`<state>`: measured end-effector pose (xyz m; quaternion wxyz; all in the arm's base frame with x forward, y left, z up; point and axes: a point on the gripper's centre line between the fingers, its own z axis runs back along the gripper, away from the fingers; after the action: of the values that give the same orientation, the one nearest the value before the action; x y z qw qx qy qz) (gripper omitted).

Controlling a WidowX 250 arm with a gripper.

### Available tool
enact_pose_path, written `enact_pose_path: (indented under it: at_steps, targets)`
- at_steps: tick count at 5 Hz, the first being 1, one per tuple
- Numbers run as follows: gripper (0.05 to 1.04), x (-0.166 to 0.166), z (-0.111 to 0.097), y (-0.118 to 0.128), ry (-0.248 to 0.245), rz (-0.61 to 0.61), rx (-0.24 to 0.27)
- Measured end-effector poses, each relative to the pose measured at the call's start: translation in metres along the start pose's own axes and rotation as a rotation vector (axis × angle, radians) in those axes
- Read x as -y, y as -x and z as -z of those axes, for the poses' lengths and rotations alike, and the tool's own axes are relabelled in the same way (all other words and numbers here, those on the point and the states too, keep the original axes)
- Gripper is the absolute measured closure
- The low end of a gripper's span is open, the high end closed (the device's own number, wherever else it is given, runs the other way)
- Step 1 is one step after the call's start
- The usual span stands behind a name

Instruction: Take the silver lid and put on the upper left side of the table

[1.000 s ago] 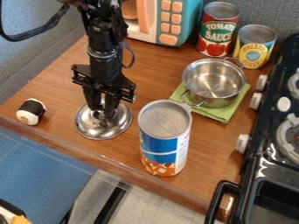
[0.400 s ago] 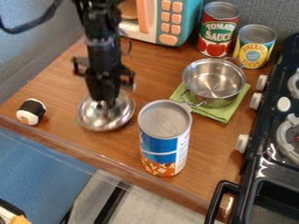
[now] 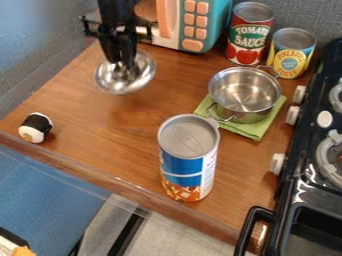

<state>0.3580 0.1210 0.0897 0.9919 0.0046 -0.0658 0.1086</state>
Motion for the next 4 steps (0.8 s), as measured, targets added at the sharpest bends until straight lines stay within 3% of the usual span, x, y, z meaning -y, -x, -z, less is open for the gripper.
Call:
enact_pose_path:
  at_steps: [1, 3, 4]
  targets:
    - [0.804, -0.027, 0.005, -0.026, -0.028, -0.060, -0.006]
    - [0.804, -0.061, 0.020, -0.027, -0.048, -0.123, -0.039]
    - [0.804, -0.070, 0.040, -0.031, -0.056, -0.154, -0.065]
